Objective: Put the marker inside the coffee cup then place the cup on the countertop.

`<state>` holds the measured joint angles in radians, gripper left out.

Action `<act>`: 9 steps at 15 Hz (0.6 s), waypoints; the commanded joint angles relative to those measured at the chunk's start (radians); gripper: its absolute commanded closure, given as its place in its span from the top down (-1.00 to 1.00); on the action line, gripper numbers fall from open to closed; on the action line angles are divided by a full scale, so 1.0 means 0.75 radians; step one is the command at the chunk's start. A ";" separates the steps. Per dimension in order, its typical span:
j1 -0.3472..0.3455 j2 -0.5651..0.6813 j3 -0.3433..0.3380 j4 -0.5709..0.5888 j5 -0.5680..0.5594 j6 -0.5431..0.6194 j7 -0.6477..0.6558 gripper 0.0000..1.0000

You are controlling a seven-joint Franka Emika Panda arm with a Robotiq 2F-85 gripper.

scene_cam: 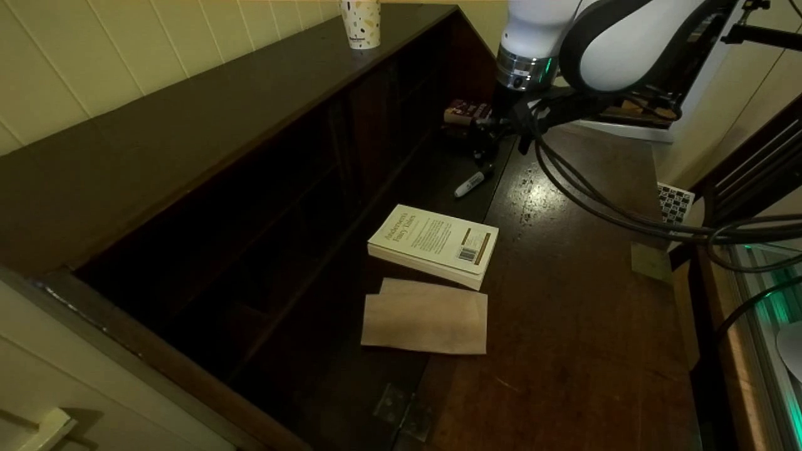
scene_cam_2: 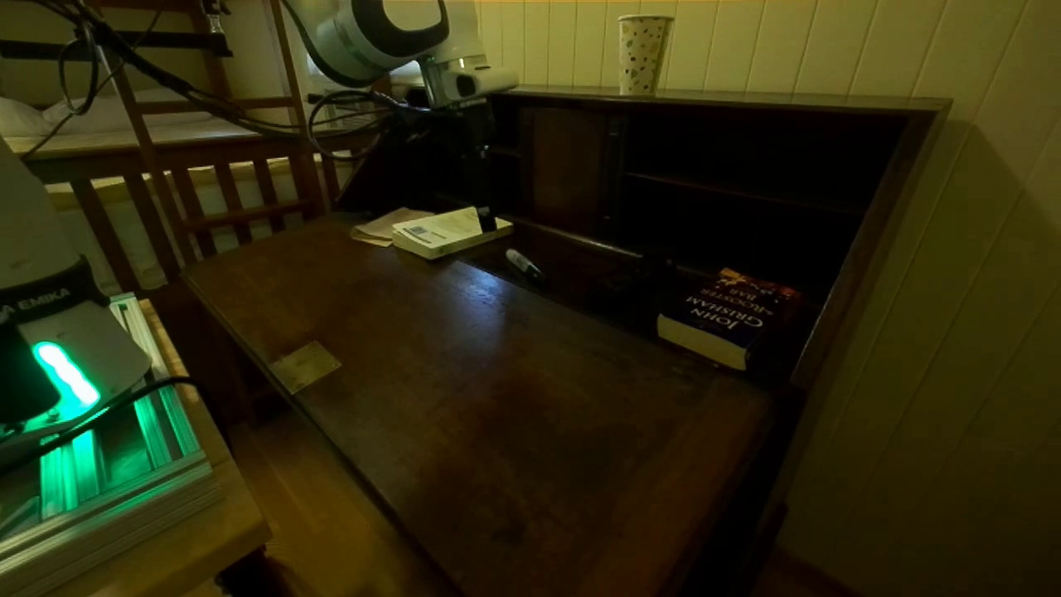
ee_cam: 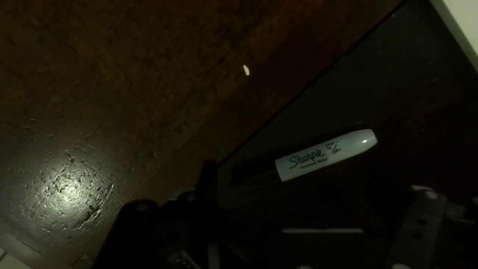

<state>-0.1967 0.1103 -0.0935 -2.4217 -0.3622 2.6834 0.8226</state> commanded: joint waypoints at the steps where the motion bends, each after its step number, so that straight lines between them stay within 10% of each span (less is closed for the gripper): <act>1: 0.073 0.133 -0.065 0.105 0.058 0.041 0.015 1.00; 9: 0.145 0.288 -0.084 0.239 0.323 0.041 -0.035 1.00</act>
<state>-0.1187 0.2730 -0.1346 -2.2897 -0.1870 2.7056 0.8150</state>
